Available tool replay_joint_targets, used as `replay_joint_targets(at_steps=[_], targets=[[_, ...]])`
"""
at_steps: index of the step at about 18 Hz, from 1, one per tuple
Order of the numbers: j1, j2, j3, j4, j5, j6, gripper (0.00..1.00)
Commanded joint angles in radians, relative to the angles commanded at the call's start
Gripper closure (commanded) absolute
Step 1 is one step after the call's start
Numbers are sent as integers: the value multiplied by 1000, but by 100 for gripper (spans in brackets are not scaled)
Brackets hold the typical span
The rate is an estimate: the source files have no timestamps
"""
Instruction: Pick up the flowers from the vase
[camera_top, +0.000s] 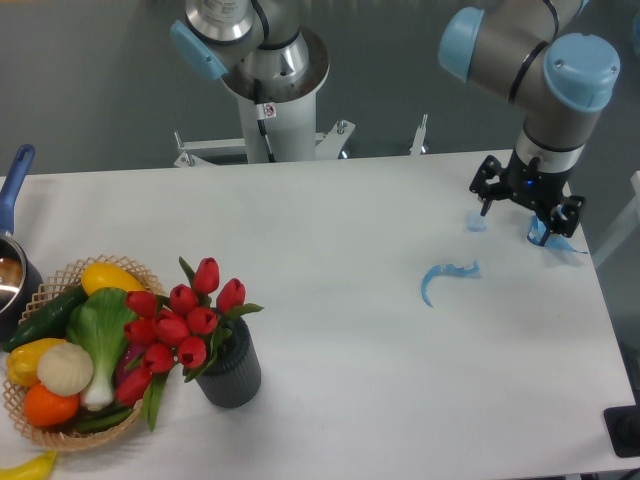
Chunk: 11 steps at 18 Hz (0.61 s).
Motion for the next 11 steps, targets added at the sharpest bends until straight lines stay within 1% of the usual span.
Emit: replay_joint_targets(at_steps=[5,8,9,11], targets=[[0,2,0,0,-11,8,0],[0,0,5,2,-63,-8,0],[2,2,5,5,-66,-21,0],[5,2,0,32,-96,-58,0]])
